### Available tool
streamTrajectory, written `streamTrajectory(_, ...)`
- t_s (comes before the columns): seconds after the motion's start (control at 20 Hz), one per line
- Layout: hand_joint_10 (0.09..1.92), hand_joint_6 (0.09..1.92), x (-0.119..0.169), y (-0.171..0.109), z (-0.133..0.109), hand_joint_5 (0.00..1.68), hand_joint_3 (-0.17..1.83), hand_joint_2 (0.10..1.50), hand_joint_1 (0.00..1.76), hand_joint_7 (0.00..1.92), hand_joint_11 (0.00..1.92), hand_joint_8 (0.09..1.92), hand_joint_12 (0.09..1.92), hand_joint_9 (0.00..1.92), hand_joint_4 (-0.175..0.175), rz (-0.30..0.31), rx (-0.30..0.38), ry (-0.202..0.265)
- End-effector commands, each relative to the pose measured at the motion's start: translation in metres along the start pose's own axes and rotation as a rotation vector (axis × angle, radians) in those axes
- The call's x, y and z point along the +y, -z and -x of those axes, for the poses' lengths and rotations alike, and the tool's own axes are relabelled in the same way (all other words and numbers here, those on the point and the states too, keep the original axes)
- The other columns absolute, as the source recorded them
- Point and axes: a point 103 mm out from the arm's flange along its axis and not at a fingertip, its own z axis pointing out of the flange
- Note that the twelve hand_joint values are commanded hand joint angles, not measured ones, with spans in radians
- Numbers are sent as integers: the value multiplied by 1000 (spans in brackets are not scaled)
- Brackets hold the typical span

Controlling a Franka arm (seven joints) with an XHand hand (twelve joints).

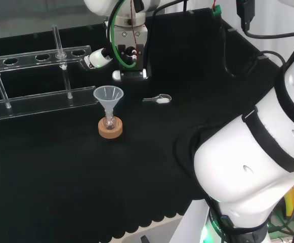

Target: Pick up the weighing funnel.

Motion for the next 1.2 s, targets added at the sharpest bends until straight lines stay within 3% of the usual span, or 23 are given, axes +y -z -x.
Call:
streamTrajectory(0.05, 792, 87, -2, 1, 0, 0, 20, 639, 453, 140, 0, 485, 616, 0, 22, 8, 3, -11)
streamTrajectory(0.45, 817, 87, -4, 3, 1, 6, 23, 650, 466, 144, 0, 508, 616, 0, 22, 78, 0, -18)
streamTrajectory(0.75, 899, 87, -8, 27, 12, 44, 22, 656, 476, 172, 0, 555, 672, 4, 22, 101, -19, -7)
streamTrajectory(0.95, 913, 87, -15, 46, 36, 70, 23, 660, 477, 200, 0, 569, 686, 25, 22, 110, -43, -7)
streamTrajectory(1.2, 902, 87, -16, 63, 73, 116, 23, 666, 487, 240, 0, 572, 814, 78, 24, 61, -106, 2)
